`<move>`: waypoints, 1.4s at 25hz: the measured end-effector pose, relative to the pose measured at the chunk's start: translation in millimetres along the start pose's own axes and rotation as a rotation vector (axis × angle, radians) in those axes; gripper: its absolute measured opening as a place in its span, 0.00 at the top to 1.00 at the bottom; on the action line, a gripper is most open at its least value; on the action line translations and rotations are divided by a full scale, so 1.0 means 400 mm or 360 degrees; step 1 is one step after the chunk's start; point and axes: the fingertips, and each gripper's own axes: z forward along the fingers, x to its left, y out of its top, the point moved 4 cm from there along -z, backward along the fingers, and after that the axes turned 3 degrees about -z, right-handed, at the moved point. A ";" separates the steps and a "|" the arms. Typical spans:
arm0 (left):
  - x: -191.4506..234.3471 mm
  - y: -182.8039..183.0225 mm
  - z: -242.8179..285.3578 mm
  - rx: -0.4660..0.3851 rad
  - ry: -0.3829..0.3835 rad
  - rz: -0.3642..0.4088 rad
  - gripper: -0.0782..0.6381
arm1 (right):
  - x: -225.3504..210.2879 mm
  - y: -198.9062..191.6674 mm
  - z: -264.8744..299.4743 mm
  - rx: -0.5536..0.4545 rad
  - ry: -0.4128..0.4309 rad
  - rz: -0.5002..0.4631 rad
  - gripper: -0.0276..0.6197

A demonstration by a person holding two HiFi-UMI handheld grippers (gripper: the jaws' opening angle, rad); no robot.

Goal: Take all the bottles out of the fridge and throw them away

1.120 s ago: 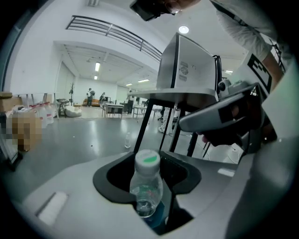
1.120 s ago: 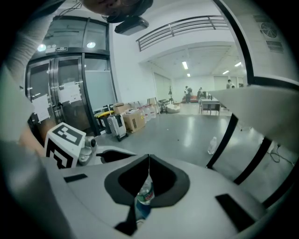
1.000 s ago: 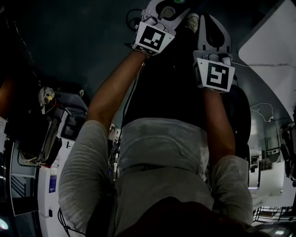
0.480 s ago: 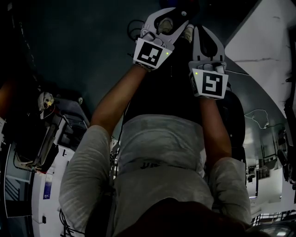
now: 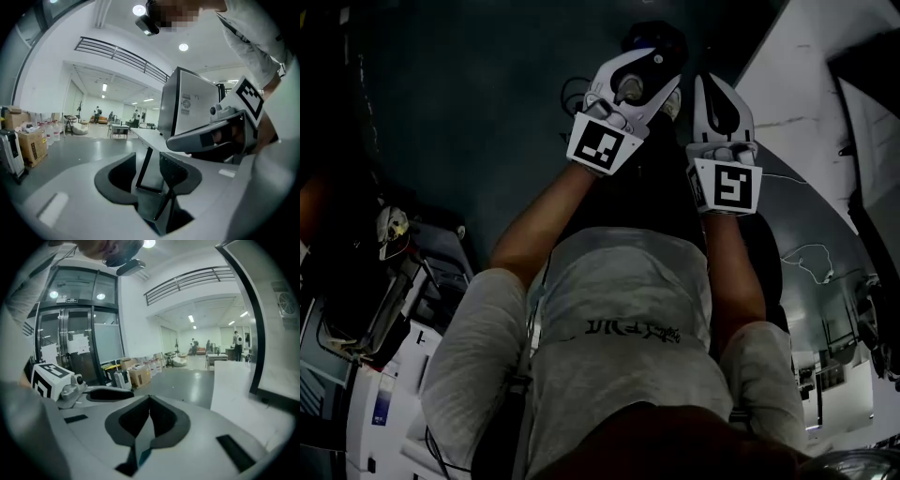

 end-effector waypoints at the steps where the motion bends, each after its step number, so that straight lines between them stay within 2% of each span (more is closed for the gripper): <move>1: -0.006 0.019 -0.006 -0.0009 -0.0007 0.0007 0.66 | -0.002 0.017 -0.007 -0.0014 -0.0001 -0.0013 0.94; 7: -0.035 0.149 -0.032 -0.0067 -0.0004 0.0004 0.66 | -0.020 0.104 -0.060 -0.0106 0.0021 -0.0124 0.94; 14: -0.061 0.295 -0.070 -0.0091 0.0006 -0.0006 0.67 | -0.015 0.218 -0.111 -0.0168 0.0065 -0.0132 0.94; 17: -0.067 0.344 -0.078 -0.0089 -0.0013 -0.0053 0.67 | -0.011 0.274 -0.128 -0.0201 0.0074 -0.0131 0.94; 21: -0.088 0.407 -0.102 -0.0101 -0.0035 -0.0050 0.66 | 0.001 0.342 -0.164 -0.0237 0.0106 -0.0192 0.94; 27: -0.121 0.524 -0.131 -0.0188 -0.0080 -0.0027 0.66 | 0.000 0.437 -0.217 -0.0288 0.0075 -0.0173 0.94; 35: -0.174 0.675 -0.195 -0.0262 -0.0149 -0.0027 0.67 | 0.039 0.560 -0.299 -0.0372 0.0134 -0.0201 0.94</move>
